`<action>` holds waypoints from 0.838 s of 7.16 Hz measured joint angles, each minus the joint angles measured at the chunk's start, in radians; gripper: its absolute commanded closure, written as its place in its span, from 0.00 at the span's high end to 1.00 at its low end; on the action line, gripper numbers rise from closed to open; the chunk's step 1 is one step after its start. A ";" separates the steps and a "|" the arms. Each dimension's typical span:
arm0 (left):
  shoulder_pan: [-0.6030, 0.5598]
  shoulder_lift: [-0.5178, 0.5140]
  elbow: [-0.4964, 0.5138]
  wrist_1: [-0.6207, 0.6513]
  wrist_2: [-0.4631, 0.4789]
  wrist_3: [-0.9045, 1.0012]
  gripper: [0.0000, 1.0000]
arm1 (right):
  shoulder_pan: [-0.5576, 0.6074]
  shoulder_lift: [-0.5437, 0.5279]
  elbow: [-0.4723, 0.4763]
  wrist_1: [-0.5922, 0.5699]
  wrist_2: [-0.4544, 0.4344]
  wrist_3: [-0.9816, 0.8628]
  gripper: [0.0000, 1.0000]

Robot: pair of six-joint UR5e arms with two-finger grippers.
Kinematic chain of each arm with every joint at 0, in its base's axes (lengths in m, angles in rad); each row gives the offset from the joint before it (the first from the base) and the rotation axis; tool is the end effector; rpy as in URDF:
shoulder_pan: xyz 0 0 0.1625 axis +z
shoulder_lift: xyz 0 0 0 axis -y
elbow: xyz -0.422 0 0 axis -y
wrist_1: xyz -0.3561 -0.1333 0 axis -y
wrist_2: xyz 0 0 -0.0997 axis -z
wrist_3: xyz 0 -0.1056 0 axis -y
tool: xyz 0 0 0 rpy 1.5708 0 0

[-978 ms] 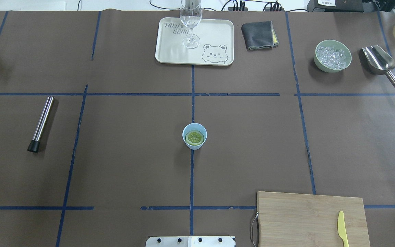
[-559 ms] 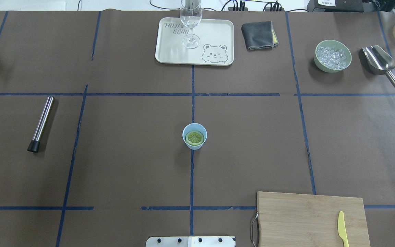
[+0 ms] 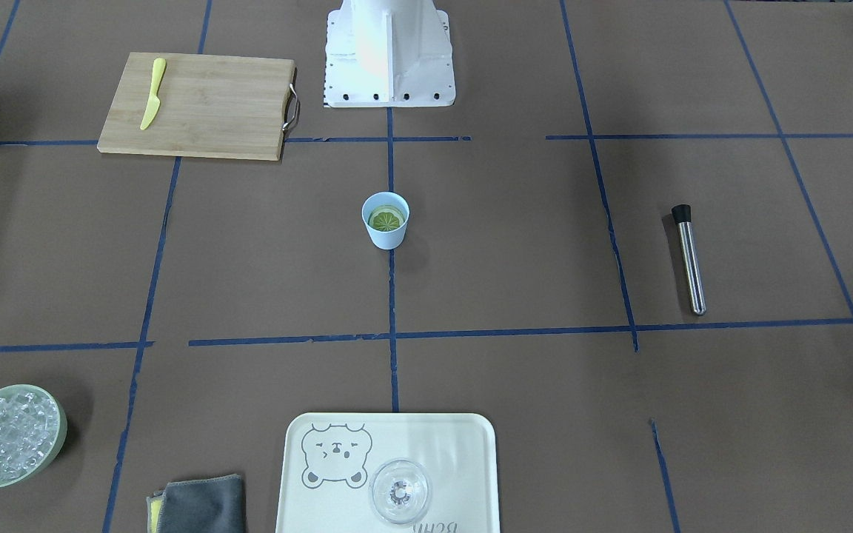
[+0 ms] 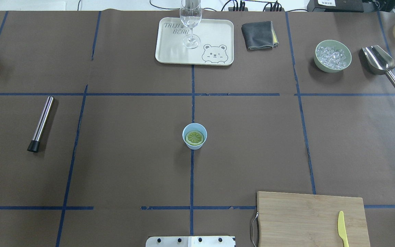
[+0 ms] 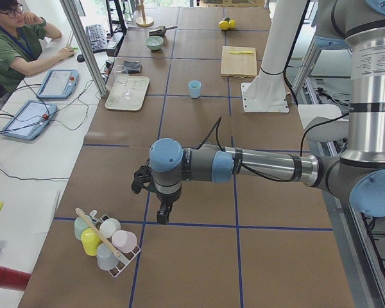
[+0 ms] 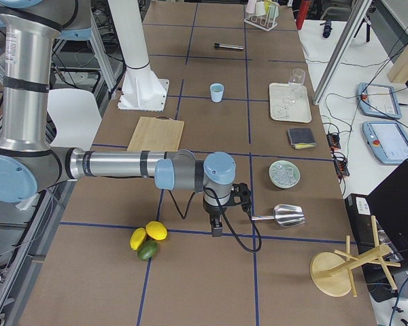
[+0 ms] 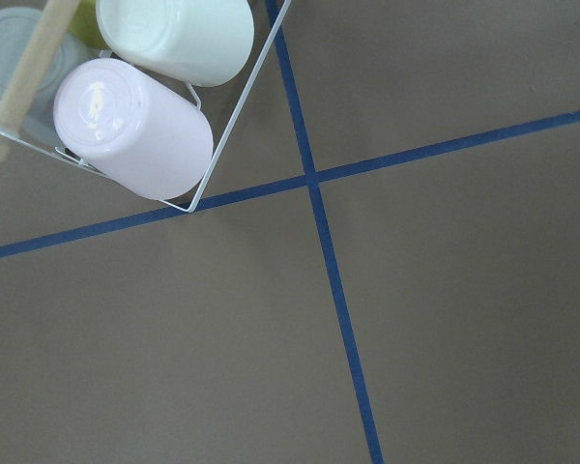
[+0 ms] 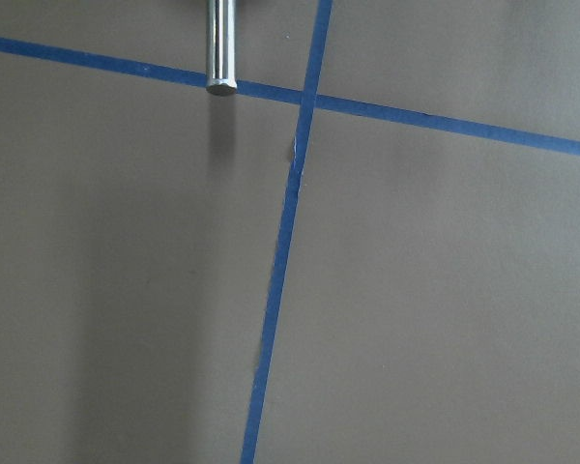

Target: Squeeze lemon into cup

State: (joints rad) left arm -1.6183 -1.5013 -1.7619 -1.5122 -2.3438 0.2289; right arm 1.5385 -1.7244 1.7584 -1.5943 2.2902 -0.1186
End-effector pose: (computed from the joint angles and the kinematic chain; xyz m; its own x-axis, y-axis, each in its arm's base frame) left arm -0.0798 -0.4251 0.6094 0.7091 0.2359 -0.6644 -0.1166 0.9686 0.2195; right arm 0.0510 -0.3937 0.6458 0.7425 -0.1492 0.6530 0.1210 0.9887 0.0884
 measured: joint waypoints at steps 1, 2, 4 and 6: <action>0.000 0.000 -0.002 0.000 0.000 0.000 1.00 | 0.001 0.000 -0.002 0.001 0.001 0.001 1.00; 0.000 0.000 -0.003 0.000 0.000 0.000 1.00 | 0.001 -0.001 -0.003 0.002 0.001 0.002 1.00; 0.000 0.000 -0.003 0.000 0.000 0.000 1.00 | 0.001 -0.001 -0.002 0.003 0.005 0.003 1.00; 0.001 0.000 -0.001 -0.001 0.000 0.000 1.00 | 0.003 -0.001 -0.001 0.004 0.017 0.003 1.00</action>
State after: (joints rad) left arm -1.6175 -1.5018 -1.7626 -1.5134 -2.3439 0.2286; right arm 1.5411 -1.7257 1.7569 -1.5908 2.3070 -0.1151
